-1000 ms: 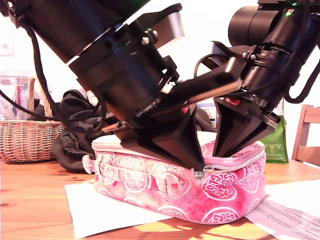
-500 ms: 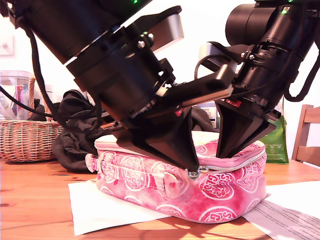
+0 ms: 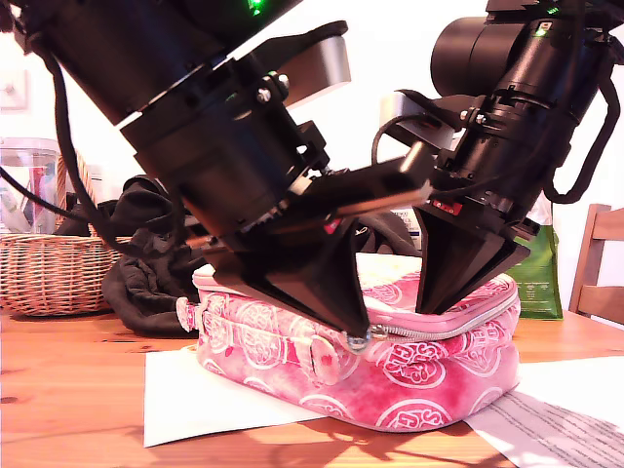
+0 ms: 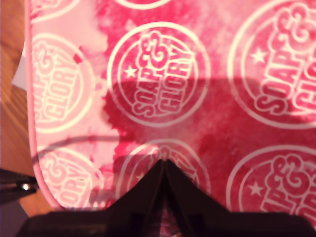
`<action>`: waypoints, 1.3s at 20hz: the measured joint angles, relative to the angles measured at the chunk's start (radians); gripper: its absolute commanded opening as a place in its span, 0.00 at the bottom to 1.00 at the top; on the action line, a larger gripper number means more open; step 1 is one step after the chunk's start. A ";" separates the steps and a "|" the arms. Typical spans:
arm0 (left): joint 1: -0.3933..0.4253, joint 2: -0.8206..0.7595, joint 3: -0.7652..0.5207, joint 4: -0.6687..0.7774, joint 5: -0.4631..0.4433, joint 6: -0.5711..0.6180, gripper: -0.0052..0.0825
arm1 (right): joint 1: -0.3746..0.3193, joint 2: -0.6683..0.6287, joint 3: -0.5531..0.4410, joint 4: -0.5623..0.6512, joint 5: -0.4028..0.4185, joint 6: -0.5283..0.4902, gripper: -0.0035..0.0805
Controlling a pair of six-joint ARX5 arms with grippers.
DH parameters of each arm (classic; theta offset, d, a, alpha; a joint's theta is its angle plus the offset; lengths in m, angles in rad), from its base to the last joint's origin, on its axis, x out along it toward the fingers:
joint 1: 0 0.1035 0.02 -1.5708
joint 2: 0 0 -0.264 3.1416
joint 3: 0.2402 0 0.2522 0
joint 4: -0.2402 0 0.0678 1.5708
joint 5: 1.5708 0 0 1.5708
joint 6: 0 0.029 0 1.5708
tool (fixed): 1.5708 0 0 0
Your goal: Open the zipper in the zip bag in front of you
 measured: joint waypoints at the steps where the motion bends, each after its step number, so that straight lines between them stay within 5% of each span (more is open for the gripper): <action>1: 0.000 -0.006 0.000 -0.009 -0.013 0.011 0.04 | 0.000 0.000 0.001 -0.001 0.001 -0.003 0.03; 16: 0.143 -0.030 0.002 -0.066 -0.089 0.116 0.04 | 0.013 0.006 0.001 -0.021 0.031 -0.041 0.03; 26: 0.351 -0.030 0.002 -0.016 0.001 0.228 0.04 | 0.020 0.006 -0.004 -0.085 0.075 -0.068 0.03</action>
